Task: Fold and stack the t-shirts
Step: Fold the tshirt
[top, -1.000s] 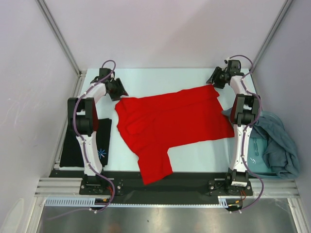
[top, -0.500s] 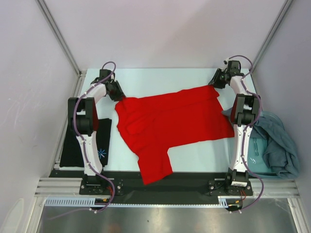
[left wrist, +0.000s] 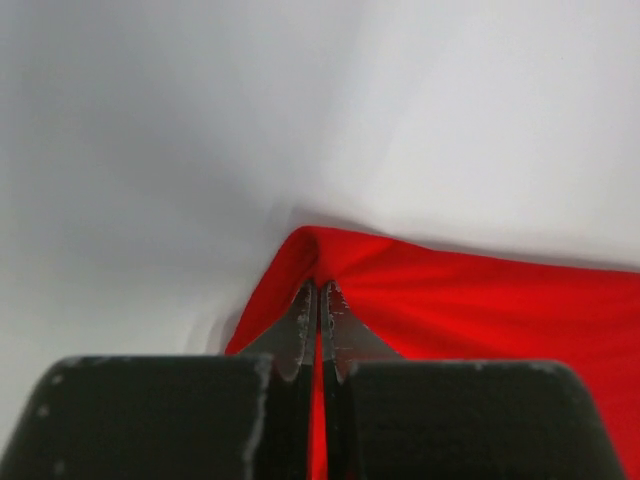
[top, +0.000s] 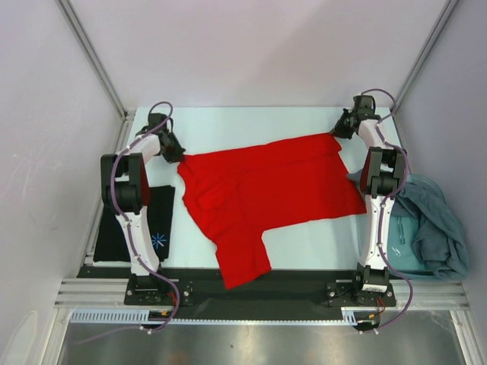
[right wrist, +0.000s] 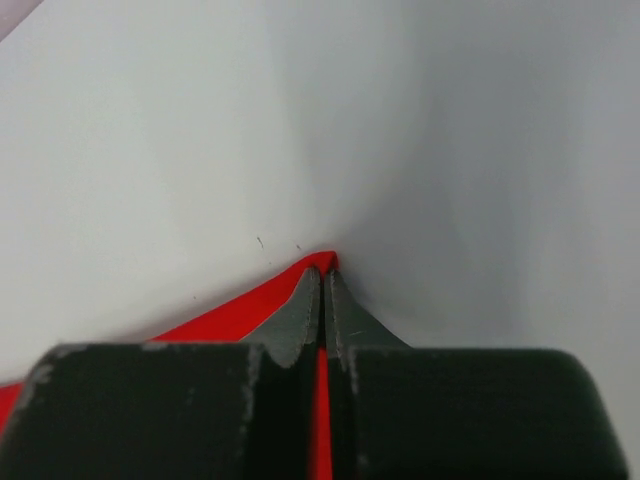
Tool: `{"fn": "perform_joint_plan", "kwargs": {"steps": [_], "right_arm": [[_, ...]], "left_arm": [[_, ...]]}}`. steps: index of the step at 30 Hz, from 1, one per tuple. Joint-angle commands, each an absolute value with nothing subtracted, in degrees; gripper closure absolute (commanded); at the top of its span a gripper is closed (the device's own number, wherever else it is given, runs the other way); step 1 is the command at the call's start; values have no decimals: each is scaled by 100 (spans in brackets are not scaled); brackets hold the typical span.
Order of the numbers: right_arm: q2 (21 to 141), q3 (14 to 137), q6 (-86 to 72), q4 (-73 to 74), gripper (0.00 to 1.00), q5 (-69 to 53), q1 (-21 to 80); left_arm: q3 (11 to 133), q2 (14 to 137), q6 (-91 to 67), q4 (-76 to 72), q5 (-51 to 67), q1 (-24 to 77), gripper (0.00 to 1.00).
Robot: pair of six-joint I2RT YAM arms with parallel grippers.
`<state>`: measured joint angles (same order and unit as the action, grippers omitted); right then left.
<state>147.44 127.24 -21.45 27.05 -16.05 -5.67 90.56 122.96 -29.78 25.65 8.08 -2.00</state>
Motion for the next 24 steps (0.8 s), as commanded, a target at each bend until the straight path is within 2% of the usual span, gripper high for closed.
{"fn": "perform_joint_plan", "kwargs": {"steps": [1, 12, 24], "right_arm": [[14581, 12630, -2267, 2532, 100, -984, -589], [14801, 12823, -2452, 2294, 100, -897, -571], [15135, 13183, -3076, 1934, 100, -651, -589]], "left_arm": [[8965, 11725, -3067, 2312, 221, -281, 100], [9035, 11795, -3164, 2153, 9, -325, 100], [9703, 12366, -3366, 1969, 9, -352, 100]]}}
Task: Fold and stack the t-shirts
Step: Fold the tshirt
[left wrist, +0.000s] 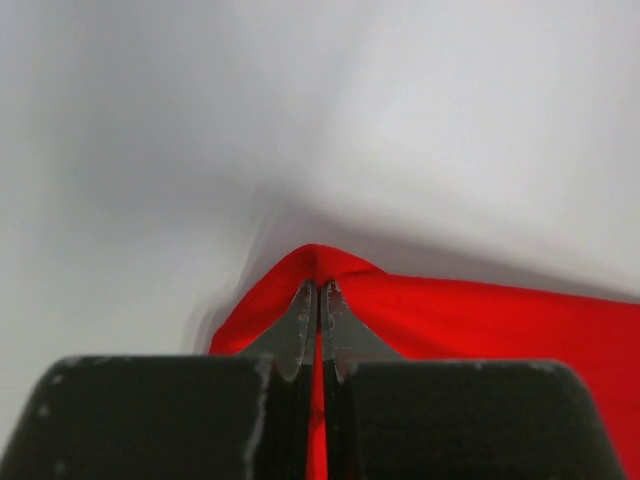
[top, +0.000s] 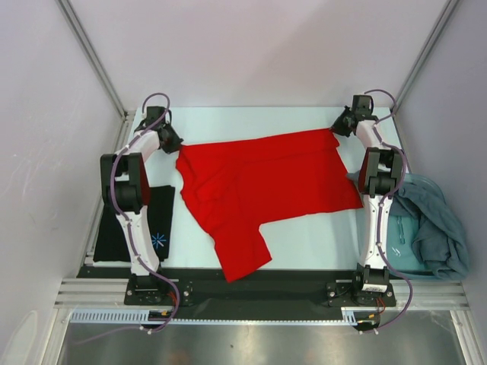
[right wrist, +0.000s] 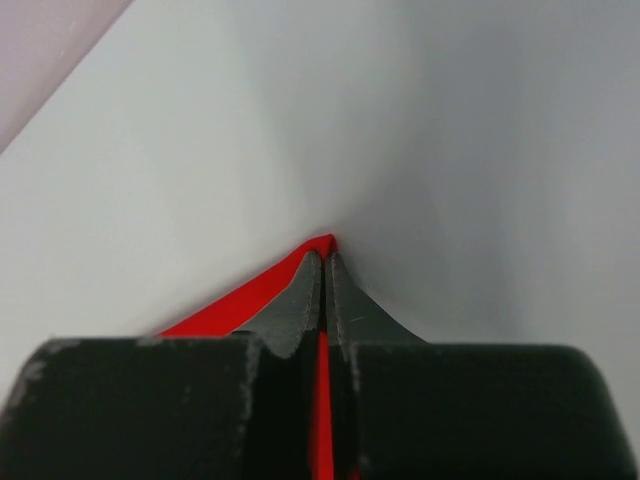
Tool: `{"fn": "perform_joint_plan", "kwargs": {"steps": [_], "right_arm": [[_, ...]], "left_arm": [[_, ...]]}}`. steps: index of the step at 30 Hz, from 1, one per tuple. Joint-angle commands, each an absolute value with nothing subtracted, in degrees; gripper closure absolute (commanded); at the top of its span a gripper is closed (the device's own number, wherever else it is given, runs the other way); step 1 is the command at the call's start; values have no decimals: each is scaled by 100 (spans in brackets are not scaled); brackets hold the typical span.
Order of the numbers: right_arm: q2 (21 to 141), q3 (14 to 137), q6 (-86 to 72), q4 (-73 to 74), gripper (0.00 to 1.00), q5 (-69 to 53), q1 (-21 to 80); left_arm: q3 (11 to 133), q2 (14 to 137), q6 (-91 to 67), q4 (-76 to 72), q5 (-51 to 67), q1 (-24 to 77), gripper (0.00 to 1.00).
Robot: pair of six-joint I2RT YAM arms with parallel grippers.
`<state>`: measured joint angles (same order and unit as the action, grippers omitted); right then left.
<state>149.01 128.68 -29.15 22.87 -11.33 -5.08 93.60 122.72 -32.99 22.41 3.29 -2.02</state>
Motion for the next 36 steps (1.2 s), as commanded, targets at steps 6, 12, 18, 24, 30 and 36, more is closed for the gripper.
{"fn": "perform_joint_plan", "kwargs": {"steps": [6, 12, 18, 24, 30, 36], "right_arm": [[15460, 13701, -3103, 1977, 100, -738, -589], [15241, 13711, -2927, 2206, 74, -721, -589], [14531, 13869, -2514, 3126, 43, -63, -668], [13537, 13344, -2381, 3832, 29, 458, -615], [11999, 11121, -2855, 3043, 29, -1181, 235], [11102, 8926, -3629, 1420, 36, -3240, 1457]], "left_arm": [[9949, 12586, -3366, 2047, 17, -387, 99], [9984, 12306, -3129, 2434, -289, -378, 63], [9871, 11350, -2620, 2961, -756, -369, 43], [8361, 9829, -2592, 2989, -56, -62, 45], [6602, 9000, -2558, 2602, 1124, 439, 44], [6179, 9385, -2496, 2514, 1503, 677, 41]]}}
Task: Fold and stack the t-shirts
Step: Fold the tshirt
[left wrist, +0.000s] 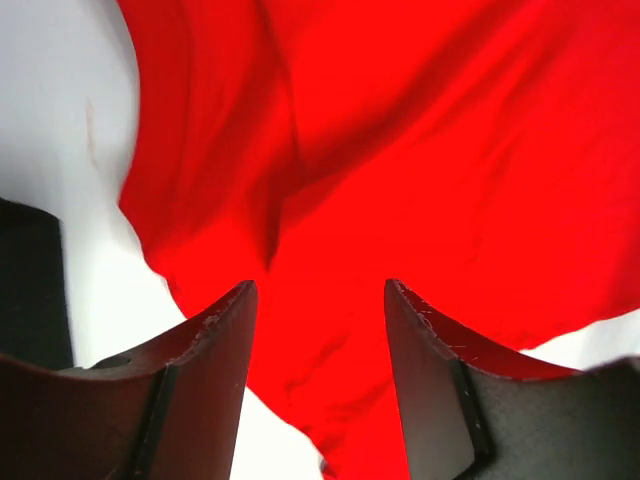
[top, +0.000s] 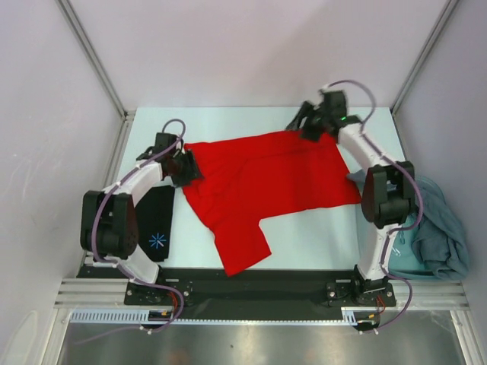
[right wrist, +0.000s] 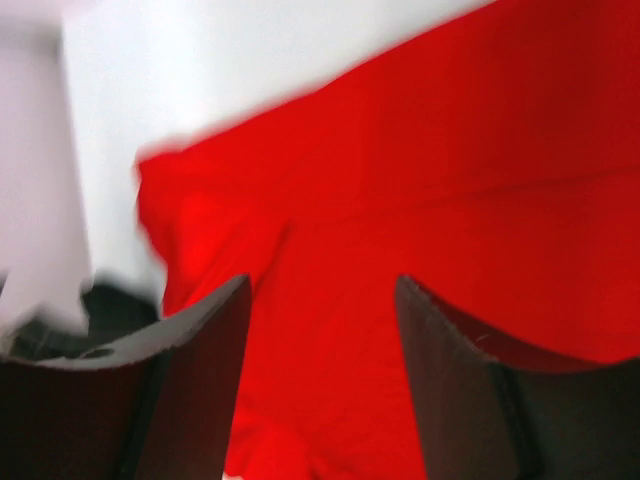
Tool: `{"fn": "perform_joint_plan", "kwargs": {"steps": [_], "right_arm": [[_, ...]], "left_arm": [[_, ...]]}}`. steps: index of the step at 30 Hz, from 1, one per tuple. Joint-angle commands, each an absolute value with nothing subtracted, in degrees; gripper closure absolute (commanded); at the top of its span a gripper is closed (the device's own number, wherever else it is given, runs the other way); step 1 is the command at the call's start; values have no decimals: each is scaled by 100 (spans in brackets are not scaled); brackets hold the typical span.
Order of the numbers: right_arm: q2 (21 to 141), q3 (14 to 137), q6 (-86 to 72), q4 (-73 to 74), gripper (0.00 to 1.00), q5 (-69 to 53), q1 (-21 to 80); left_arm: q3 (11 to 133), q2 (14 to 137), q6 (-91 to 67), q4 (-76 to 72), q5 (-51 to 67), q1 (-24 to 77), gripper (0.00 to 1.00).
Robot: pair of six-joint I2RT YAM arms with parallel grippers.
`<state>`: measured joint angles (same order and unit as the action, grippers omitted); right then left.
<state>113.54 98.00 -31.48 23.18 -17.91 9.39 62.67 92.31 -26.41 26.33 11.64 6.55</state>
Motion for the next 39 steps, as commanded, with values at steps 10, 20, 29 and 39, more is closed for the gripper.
{"fn": "perform_joint_plan", "kwargs": {"steps": [10, 20, 29, 39], "right_arm": [[10969, 7831, -3832, 799, 41, -3823, 2707], [11547, 7954, -4332, 528, 43, -3963, 2742], [12471, 8261, -6099, -1308, 80, -3938, 2961], [13060, 8745, -6679, -1547, 77, -3209, 3199]], "left_arm": [[6205, 10080, -2364, 2276, 1599, 703, 44], [6310, 9758, -2549, 2092, 1767, 703, 79], [7373, 9975, -2715, 1978, 1502, 536, 100], [8217, 11135, -3182, 1222, 1793, 255, 100]]}}
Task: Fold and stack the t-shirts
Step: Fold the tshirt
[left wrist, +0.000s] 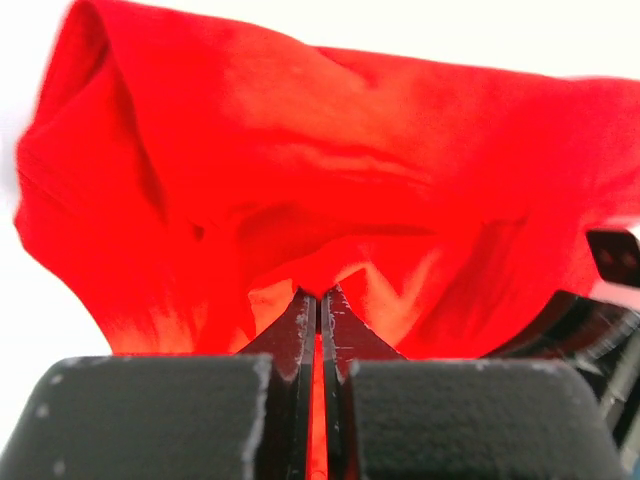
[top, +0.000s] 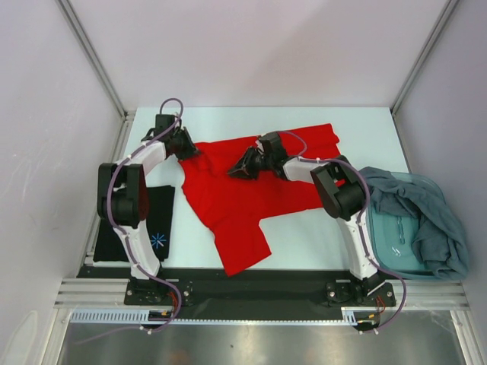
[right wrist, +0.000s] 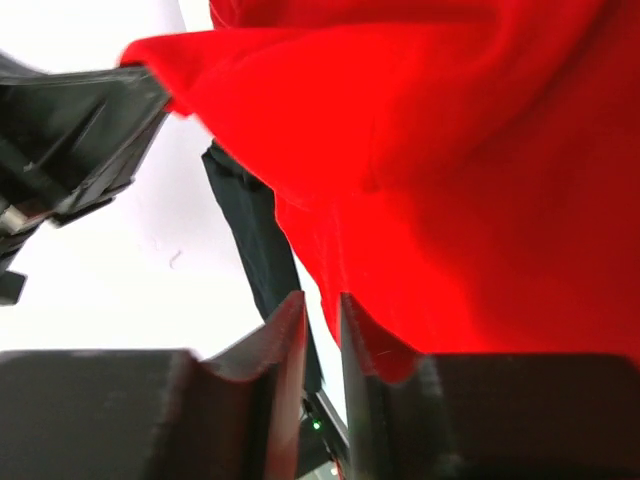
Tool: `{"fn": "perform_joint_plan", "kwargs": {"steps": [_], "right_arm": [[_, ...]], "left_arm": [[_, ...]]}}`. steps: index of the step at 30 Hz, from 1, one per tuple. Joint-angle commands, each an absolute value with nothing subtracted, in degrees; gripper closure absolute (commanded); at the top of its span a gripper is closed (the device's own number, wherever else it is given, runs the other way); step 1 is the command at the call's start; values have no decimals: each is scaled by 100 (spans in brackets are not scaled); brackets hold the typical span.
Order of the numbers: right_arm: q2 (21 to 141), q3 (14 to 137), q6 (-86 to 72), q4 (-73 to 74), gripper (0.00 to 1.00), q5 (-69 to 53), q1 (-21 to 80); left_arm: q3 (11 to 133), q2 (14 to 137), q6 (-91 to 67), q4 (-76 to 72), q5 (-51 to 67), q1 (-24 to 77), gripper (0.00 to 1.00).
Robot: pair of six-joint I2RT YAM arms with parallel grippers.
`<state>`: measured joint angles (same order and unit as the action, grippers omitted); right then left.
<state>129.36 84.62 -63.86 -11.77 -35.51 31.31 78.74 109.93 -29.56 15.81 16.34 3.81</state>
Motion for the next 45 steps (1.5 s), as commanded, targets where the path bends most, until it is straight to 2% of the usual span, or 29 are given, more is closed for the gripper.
{"fn": "perform_joint_plan", "kwargs": {"steps": [1, 7, 17, 24, 27, 28, 31, 32, 37, 40, 45], "right_arm": [[13148, 8815, -6662, -1477, 73, -3165, 3243], [13368, 9149, -6811, -1257, 66, -2682, 3401], [13693, 9518, -6952, -1021, 73, -2171, 3594], [13781, 9615, -6970, -827, 67, -1846, 3674], [13808, 9668, -6961, -808, 71, -1749, 3683], [13816, 9703, -6961, -817, 82, -1775, 3683], [13668, 9835, -6777, -669, 98, -1994, 3656], [13589, 9844, -6707, -477, 99, -2239, 3604], [12938, 9791, -5794, 596, 100, -3066, 3305], [13025, 9896, -5275, 1227, 100, -4231, 2963], [13104, 9870, -4720, 1511, 100, -5026, 2506]], "left_arm": [[8357, 11223, -3190, 1213, 1819, 237, 100], [8526, 11619, -3269, 1204, 2030, 229, 100], [8306, 11523, -3234, 1107, 2013, 229, 99], [8262, 11505, -3217, 1107, 2048, 229, 100], [8253, 11487, -3217, 1116, 2057, 229, 100], [8244, 11479, -3217, 1116, 2057, 229, 100], [8235, 11408, -3252, 1247, 2013, 229, 100], [8218, 11391, -3295, 1300, 2021, 229, 100], [7719, 10848, -3454, 1722, 1758, 299, 100], [7192, 10444, -3769, 1837, 1828, 316, 100], [6391, 9748, -3999, 1881, 1881, 413, 100]]}}
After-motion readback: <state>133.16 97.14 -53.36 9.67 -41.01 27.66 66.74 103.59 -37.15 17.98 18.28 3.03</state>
